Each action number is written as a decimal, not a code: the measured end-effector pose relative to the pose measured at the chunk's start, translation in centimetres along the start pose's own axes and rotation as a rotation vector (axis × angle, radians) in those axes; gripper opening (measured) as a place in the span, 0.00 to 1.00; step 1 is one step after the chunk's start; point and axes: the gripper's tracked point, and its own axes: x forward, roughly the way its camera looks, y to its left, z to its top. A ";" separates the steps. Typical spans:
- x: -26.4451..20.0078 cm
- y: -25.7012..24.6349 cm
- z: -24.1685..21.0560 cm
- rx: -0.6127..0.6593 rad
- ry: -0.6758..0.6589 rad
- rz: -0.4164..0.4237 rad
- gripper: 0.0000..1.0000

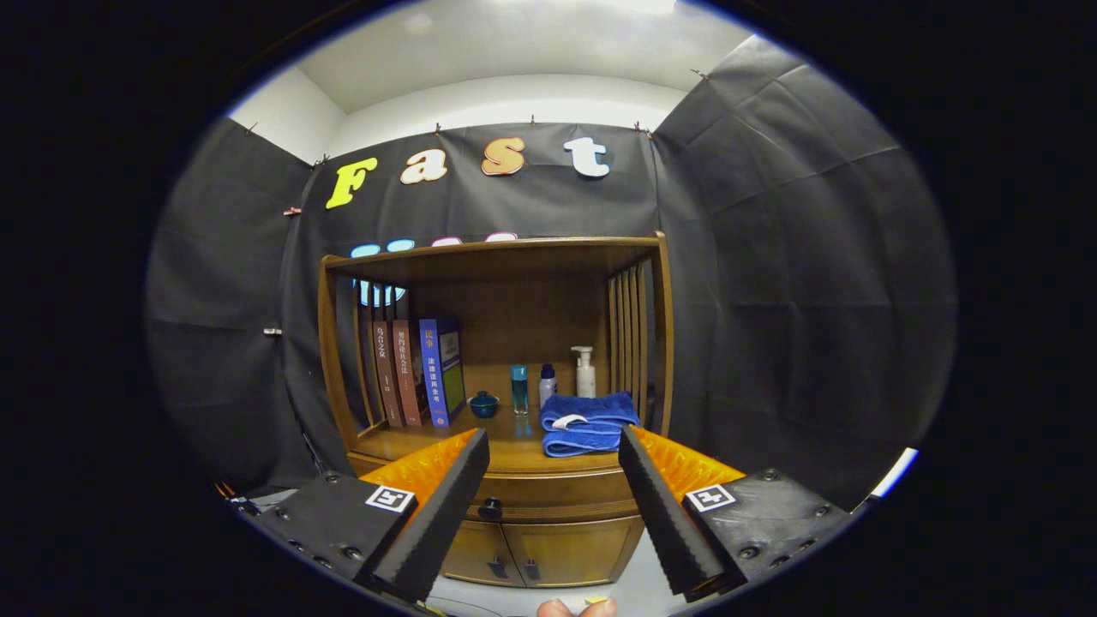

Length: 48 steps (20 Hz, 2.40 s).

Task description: Pull open the drawer, take out the items inside it, and place them on the countertop above the cabinet.

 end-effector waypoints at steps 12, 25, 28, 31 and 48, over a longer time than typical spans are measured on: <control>10.1 7.7 -12.9 -0.014 0.141 0.035 1.00; 15.6 9.7 -27.4 -0.045 0.386 0.017 0.89; 16.0 9.6 -28.1 -0.016 0.383 0.022 0.54; 15.9 9.4 -27.9 0.030 0.361 0.027 0.45; 7.1 8.9 -27.7 -0.007 0.359 0.011 0.39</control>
